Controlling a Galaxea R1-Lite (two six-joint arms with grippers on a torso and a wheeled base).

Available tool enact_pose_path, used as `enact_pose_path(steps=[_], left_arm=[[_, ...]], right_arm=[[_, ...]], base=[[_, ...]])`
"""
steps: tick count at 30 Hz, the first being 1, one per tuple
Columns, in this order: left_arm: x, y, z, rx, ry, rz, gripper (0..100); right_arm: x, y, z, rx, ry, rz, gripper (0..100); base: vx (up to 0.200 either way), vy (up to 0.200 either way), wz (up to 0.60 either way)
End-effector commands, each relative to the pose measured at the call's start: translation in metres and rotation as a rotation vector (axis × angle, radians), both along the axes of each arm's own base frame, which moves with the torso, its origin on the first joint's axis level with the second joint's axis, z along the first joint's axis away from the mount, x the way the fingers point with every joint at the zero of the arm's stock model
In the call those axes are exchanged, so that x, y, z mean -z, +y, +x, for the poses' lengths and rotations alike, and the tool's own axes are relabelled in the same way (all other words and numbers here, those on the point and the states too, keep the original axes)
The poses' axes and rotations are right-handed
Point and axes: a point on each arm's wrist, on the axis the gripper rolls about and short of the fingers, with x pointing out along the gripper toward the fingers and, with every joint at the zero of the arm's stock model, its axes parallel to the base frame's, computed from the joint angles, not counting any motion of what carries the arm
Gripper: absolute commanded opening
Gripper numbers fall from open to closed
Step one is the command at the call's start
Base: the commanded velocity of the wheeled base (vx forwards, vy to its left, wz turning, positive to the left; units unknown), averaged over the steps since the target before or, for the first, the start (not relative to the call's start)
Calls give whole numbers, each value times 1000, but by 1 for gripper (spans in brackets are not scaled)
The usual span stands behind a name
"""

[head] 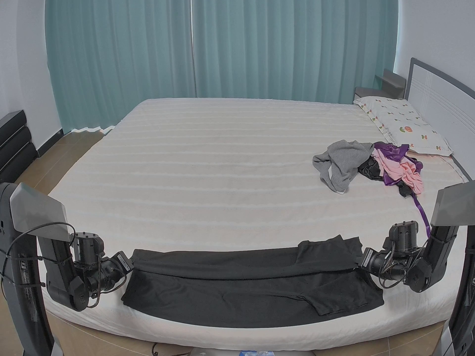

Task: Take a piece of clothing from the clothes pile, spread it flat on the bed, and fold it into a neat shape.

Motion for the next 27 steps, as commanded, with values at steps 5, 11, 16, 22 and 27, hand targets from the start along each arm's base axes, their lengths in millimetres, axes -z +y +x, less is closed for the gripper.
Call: enact_pose_path(steps=[5,11,16,22,27], left_arm=[[3,0,-1,1,10,0,0],[-1,1,1,-6,-4,-5,0],[2,1,-1,-5,10,-5,0],[4,1,-4,19,28,-14,0],[5,0,-8,51,44,-7,100]], right_arm=[[-1,-4,-1,2,-3,-3,0],[-8,-8,0,5,-25,9,0],[-3,-7,-3,-3,6,3,0],[2,-6,-8,-30,55,-24,0],[12,-3,-11,-51,95,-35,100]], base=[[0,0,0],[0,0,0],[0,0,0],[0,0,0],[0,0,0]])
